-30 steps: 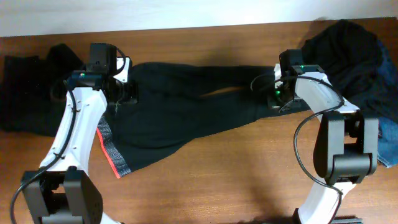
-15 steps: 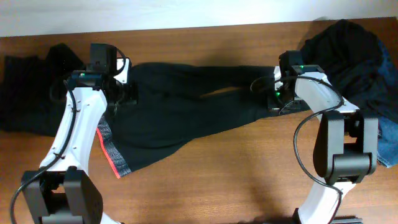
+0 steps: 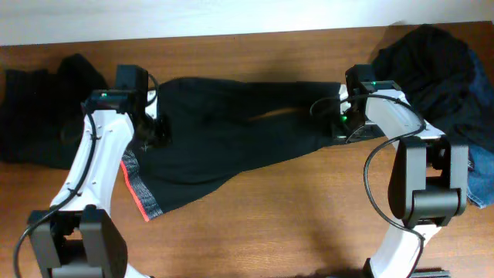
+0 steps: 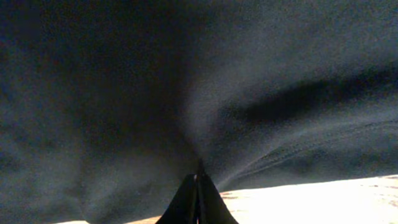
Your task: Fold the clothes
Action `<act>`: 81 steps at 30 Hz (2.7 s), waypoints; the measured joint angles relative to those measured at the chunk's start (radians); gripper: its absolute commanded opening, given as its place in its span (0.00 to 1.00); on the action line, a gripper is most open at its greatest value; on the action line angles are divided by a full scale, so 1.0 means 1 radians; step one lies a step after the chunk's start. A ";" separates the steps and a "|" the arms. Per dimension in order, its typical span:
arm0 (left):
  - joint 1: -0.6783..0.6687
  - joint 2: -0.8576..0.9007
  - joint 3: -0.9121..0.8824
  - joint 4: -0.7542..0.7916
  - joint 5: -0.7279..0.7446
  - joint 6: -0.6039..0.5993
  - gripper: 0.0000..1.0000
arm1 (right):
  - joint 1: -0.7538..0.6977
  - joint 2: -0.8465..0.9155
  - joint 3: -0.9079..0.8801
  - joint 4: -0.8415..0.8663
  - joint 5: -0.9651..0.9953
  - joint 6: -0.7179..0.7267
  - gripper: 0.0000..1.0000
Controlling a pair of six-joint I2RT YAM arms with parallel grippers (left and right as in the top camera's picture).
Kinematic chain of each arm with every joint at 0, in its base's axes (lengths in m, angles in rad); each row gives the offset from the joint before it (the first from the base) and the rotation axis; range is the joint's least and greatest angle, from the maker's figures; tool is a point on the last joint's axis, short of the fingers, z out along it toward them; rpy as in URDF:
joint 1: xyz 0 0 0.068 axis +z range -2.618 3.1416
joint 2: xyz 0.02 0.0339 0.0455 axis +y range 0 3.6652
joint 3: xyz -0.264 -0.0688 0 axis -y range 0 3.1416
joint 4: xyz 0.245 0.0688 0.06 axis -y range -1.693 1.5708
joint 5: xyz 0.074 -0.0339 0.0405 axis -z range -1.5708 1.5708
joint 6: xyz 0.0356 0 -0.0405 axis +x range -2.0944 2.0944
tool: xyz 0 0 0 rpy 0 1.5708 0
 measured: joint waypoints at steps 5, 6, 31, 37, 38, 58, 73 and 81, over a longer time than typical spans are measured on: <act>0.000 0.000 -0.153 0.007 0.055 -0.061 0.35 | 0.000 0.001 -0.002 0.024 -0.002 0.000 0.04; 0.000 0.000 -0.180 0.010 0.066 -0.068 0.35 | 0.000 0.001 -0.002 0.027 -0.002 0.000 0.04; -0.004 -0.008 -0.504 0.224 0.038 -0.172 0.34 | 0.000 0.001 -0.002 0.084 -0.021 -0.011 0.92; -0.003 -0.027 -0.527 0.241 -0.038 -0.175 0.34 | 0.000 0.003 0.041 0.058 -0.040 -0.011 0.95; -0.002 -0.029 -0.531 0.245 -0.039 -0.175 0.35 | 0.000 0.003 0.055 0.054 -0.041 -0.011 0.96; 0.250 -0.045 -0.544 0.224 -0.218 -0.175 0.58 | 0.000 0.003 0.109 0.100 -0.047 -0.012 0.99; 0.312 -0.064 -0.548 0.197 -0.269 -0.164 0.99 | 0.000 0.003 0.110 0.194 -0.051 -0.011 0.99; 0.297 -0.024 -0.467 0.229 -0.141 -0.106 0.99 | 0.000 0.003 0.163 0.173 -0.062 -0.039 0.97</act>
